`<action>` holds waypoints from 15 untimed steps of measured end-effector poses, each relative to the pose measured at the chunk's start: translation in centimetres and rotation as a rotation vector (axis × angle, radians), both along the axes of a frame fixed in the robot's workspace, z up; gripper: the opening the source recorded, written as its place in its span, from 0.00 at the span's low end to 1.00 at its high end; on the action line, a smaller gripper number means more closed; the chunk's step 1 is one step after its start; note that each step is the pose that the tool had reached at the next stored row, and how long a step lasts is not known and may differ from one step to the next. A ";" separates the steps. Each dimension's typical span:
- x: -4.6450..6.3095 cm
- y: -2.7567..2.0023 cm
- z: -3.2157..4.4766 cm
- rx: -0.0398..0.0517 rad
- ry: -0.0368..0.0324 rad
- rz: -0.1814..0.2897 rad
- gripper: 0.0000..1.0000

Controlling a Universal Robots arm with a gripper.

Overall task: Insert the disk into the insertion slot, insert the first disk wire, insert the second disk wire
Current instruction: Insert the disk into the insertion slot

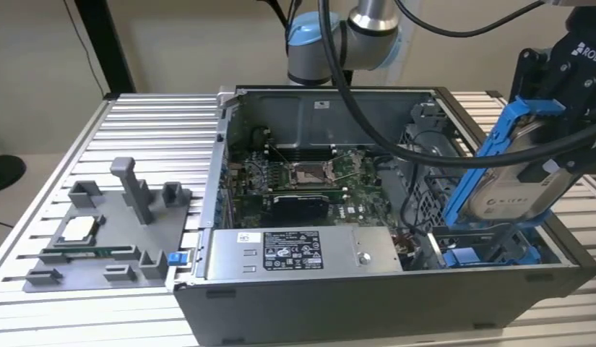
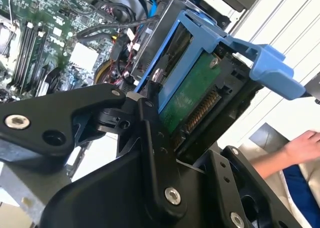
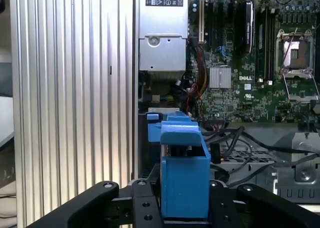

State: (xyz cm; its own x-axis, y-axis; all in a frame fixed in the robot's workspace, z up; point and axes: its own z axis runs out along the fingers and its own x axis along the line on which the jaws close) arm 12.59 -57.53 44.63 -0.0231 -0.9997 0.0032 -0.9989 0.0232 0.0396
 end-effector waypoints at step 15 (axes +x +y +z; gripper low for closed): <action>0.3 -0.07 -2.30 -0.0002 0.0024 0.000 0.00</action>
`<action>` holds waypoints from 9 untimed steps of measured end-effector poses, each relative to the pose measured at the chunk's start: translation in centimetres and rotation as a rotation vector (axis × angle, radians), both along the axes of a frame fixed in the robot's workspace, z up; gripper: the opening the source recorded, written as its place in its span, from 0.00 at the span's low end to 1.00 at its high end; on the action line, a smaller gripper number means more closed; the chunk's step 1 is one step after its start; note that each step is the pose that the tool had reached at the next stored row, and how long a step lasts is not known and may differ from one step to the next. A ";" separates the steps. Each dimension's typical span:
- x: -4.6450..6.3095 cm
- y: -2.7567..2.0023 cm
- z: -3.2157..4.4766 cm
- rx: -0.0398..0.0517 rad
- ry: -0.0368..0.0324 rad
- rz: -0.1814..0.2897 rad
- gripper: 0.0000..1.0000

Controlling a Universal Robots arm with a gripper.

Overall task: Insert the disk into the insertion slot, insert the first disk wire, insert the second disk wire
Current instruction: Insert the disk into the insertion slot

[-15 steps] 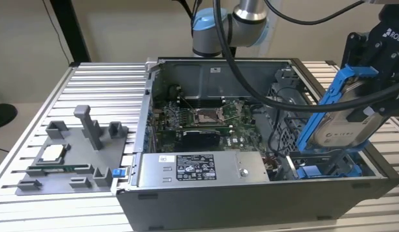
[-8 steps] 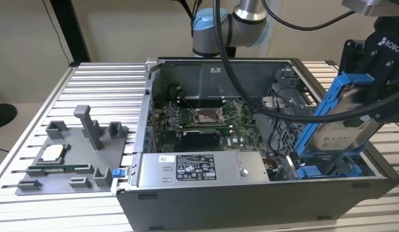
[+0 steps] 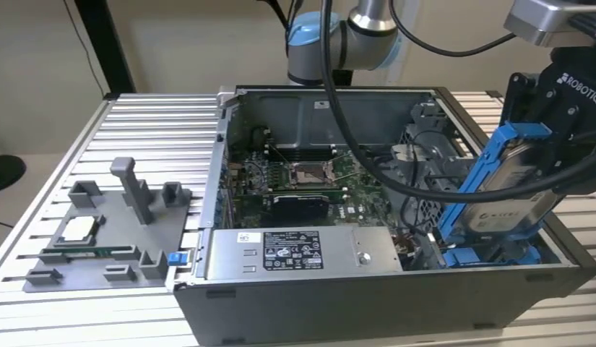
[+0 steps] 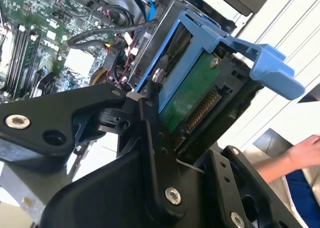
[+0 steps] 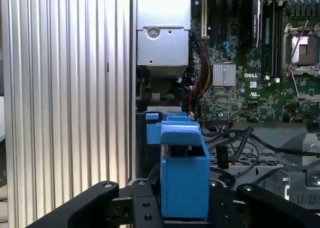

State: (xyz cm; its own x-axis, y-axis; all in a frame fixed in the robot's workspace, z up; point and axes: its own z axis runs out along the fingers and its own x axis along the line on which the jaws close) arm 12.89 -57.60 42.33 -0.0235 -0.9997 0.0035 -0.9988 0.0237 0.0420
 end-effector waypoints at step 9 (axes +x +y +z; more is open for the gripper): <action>0.2 0.00 -1.16 0.0001 0.0000 0.000 0.00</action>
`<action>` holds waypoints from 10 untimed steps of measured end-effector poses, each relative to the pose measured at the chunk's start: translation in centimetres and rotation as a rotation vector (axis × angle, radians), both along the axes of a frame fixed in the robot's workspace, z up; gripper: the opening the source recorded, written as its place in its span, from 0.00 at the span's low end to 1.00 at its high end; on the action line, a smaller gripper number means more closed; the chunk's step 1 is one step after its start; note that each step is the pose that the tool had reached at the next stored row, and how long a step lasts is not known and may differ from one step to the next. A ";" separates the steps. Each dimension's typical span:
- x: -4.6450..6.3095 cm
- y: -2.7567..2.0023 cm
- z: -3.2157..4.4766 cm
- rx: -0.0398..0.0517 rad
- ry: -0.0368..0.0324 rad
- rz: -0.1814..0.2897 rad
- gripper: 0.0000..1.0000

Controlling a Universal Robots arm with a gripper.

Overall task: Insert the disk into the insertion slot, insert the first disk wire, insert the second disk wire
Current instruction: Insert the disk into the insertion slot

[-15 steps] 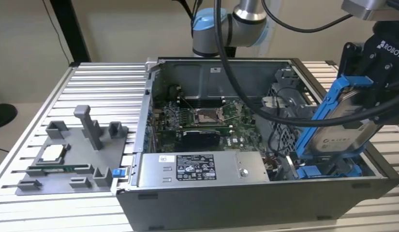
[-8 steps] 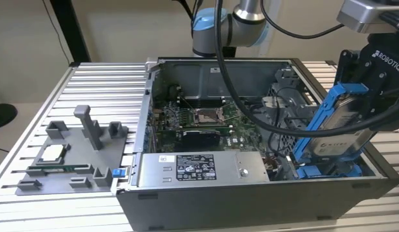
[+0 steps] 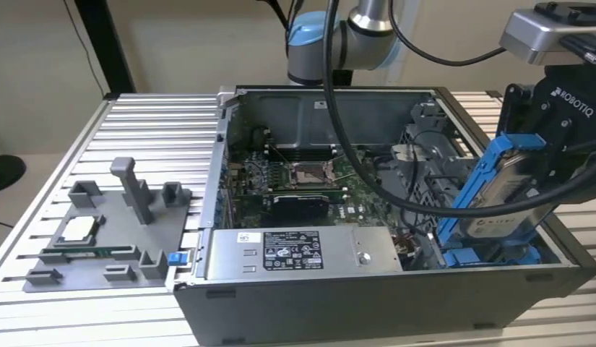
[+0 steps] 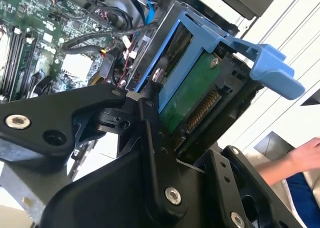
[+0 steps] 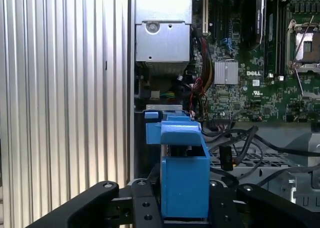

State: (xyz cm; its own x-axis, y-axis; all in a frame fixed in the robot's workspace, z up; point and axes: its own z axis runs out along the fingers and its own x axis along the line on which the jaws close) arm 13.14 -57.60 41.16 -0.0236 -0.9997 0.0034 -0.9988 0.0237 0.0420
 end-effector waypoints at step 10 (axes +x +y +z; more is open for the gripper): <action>0.0 0.00 -1.56 -0.0001 0.0000 0.000 0.00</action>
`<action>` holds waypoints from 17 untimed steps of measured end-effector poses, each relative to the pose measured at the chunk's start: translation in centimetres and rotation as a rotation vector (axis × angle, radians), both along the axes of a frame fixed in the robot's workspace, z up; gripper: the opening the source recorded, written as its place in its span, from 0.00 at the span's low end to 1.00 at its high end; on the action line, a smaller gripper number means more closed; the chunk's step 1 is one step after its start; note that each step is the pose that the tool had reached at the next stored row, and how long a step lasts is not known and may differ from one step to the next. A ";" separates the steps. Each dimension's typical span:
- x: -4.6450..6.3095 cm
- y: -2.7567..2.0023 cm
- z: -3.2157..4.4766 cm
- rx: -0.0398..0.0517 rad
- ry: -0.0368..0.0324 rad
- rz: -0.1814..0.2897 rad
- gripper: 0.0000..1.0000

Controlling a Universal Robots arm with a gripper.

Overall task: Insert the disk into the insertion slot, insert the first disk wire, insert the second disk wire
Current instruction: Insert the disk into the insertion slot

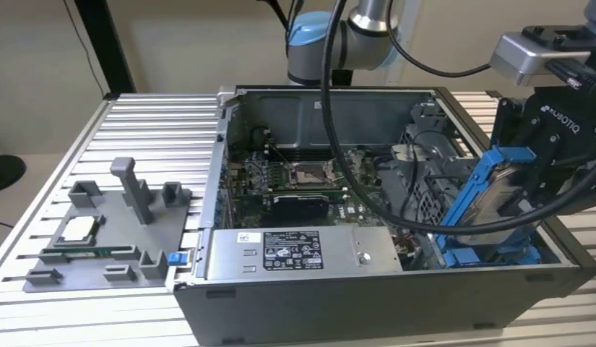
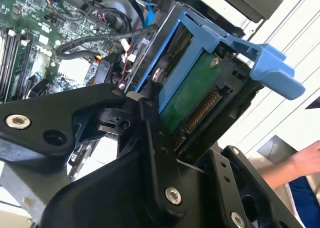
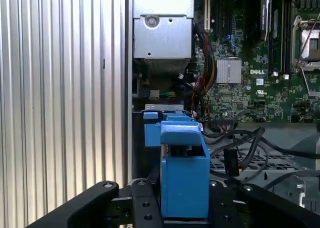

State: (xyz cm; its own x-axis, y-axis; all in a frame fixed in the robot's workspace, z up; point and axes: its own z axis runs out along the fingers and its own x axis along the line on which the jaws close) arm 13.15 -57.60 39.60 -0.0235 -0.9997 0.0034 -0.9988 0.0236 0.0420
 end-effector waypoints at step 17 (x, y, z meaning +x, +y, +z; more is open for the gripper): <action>0.0 0.00 -2.00 0.0000 0.0006 0.000 0.00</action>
